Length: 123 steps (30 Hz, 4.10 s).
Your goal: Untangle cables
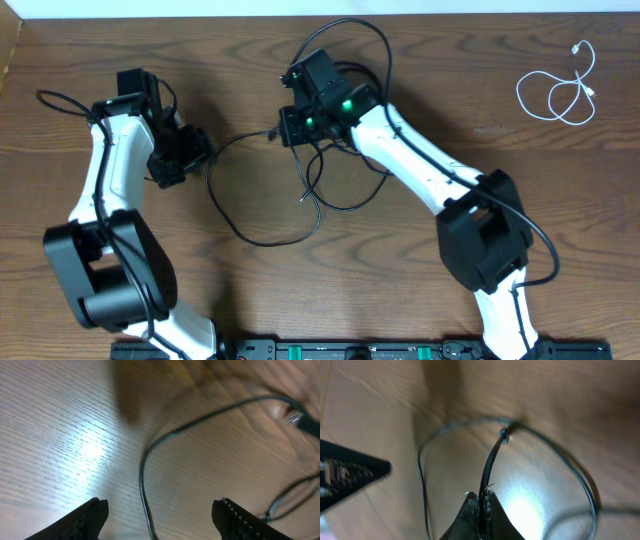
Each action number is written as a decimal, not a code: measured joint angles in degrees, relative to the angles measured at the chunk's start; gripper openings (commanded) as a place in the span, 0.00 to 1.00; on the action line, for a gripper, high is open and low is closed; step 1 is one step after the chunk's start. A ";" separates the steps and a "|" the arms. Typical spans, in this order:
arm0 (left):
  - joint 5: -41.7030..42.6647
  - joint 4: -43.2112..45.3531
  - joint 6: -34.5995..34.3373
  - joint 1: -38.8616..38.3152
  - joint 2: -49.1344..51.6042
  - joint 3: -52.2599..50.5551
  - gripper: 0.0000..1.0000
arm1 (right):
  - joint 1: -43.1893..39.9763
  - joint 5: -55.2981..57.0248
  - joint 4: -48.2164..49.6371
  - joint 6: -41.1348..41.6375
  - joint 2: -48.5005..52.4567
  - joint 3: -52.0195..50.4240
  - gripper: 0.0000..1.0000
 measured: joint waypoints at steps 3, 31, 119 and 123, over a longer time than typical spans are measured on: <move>-0.20 1.38 0.02 1.49 0.87 -0.15 0.70 | 0.87 1.53 5.40 1.05 1.18 0.00 0.01; -5.42 9.05 4.28 2.89 1.40 -0.59 0.38 | 1.03 8.28 14.62 2.91 6.75 -0.15 0.01; 6.08 11.56 15.39 -1.68 11.47 -1.53 0.08 | -4.46 0.50 -7.13 -26.69 9.05 -0.17 0.70; 6.08 11.61 15.37 -1.68 11.47 -1.53 0.08 | -4.46 1.70 -7.23 -31.93 9.07 -0.17 0.52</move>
